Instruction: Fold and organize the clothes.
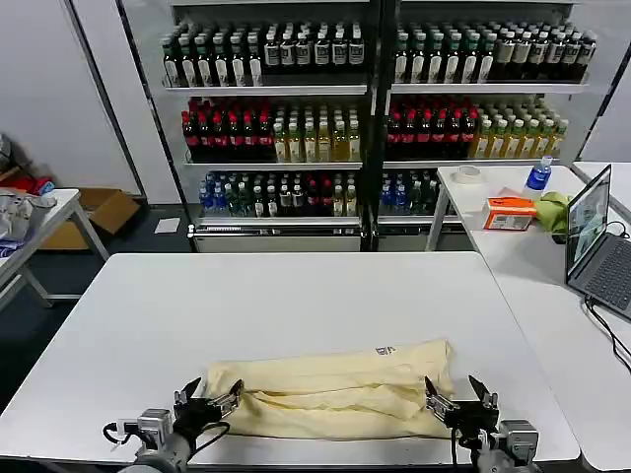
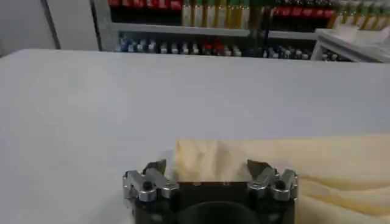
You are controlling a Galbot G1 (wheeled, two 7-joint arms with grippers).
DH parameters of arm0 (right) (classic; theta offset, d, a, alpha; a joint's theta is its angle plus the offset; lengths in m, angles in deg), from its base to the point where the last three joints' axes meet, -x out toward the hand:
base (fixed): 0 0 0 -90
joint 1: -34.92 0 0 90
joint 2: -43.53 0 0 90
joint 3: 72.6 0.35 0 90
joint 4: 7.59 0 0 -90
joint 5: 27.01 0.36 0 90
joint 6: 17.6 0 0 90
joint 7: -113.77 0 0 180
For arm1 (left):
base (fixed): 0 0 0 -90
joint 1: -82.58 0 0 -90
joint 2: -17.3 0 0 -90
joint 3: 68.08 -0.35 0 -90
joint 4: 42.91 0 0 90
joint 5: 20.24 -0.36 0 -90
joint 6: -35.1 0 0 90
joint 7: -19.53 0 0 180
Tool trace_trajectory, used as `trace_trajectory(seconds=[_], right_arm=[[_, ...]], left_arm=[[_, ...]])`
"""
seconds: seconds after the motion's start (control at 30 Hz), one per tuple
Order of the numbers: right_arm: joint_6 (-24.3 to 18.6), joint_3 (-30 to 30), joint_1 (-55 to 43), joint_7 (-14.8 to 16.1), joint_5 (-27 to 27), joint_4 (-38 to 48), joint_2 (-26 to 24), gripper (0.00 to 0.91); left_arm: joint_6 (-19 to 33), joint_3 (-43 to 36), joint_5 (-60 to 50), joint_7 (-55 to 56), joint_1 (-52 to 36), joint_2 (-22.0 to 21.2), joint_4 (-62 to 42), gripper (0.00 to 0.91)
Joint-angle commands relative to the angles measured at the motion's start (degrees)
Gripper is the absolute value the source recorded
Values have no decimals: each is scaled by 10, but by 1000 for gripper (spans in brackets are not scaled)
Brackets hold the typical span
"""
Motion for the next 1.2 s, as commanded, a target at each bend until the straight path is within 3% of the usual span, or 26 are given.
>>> trace_trajectory(seconds=[0.03,0.3,0.7,0.9,1.2], right_arm=[[0,7,9,-1,-6,-7,3,907],[-1,9,9,-5,-1,-10,3,907],[-1,22,15,-6,3,-22,5,907],[-1,26,16,-7,4,-25,8,907],[-1,31,14,-6,5,-25,10,907]], left_arm=[[14,-11,-24,5,11,-48,-13,10],[14,-9,-7,-4,17,-62,-15,10],[5,99,183,-10,18,-62,9,10],[0,171,255,-11,19,-39,17,10],[-22,315,350,-17,14,49,-28,10]])
